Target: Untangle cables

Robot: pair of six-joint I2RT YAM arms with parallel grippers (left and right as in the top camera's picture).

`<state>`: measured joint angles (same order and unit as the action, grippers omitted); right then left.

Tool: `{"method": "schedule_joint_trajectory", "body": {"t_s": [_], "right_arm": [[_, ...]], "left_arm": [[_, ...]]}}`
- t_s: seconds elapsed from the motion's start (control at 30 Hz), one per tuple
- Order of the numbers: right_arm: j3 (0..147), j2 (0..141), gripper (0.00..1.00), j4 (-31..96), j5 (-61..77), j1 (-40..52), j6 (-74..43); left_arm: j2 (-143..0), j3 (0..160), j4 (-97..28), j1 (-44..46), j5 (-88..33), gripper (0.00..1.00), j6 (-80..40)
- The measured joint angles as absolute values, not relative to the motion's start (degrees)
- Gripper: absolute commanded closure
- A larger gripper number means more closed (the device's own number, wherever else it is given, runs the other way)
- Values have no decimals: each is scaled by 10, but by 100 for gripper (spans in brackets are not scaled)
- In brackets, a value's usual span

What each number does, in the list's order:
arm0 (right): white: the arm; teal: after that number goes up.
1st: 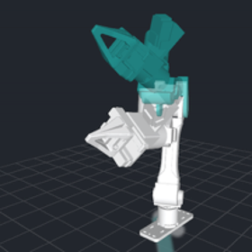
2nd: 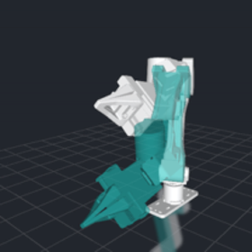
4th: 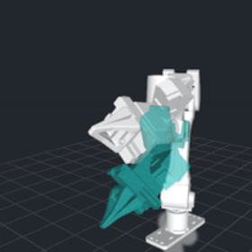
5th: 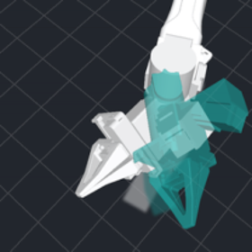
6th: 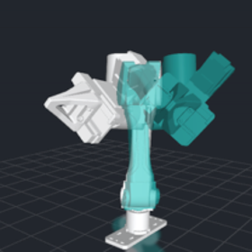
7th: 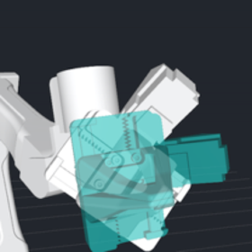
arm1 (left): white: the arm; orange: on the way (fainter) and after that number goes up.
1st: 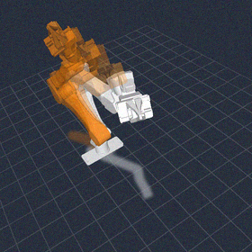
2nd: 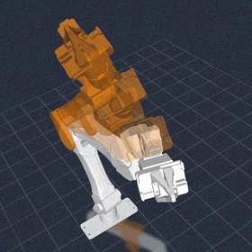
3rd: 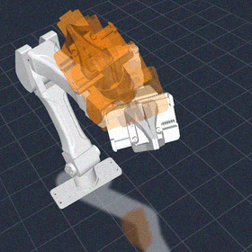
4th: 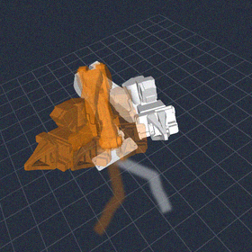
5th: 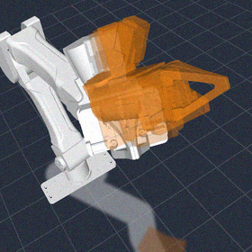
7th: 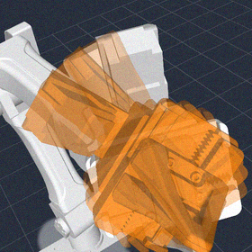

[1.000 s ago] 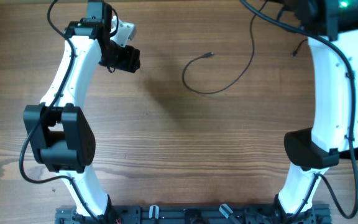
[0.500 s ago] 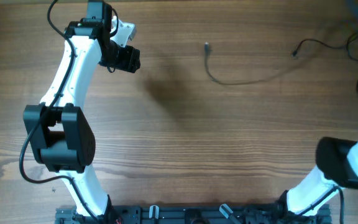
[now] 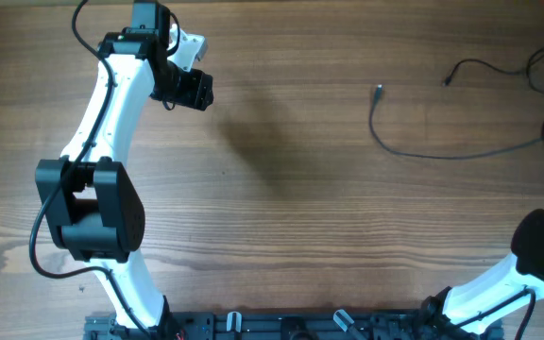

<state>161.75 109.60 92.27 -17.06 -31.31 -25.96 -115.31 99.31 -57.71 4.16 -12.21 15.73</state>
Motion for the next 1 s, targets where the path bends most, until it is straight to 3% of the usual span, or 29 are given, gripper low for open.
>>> {"method": "schedule_joint_trajectory", "body": {"t_s": [0.27,0.7,1.0], "right_arm": [[1595,1096,95,912,-170,-400,-286],[1422,1123,95,863,-172,-564,-368],[1419,1183,95,866,-165,-615,-380]], "left_arm": [[-1153,993,-576,42,-122,30,157],[-1153,993,-576,42,-122,30,157],[-1153,993,-574,42,-122,30,157]]}}
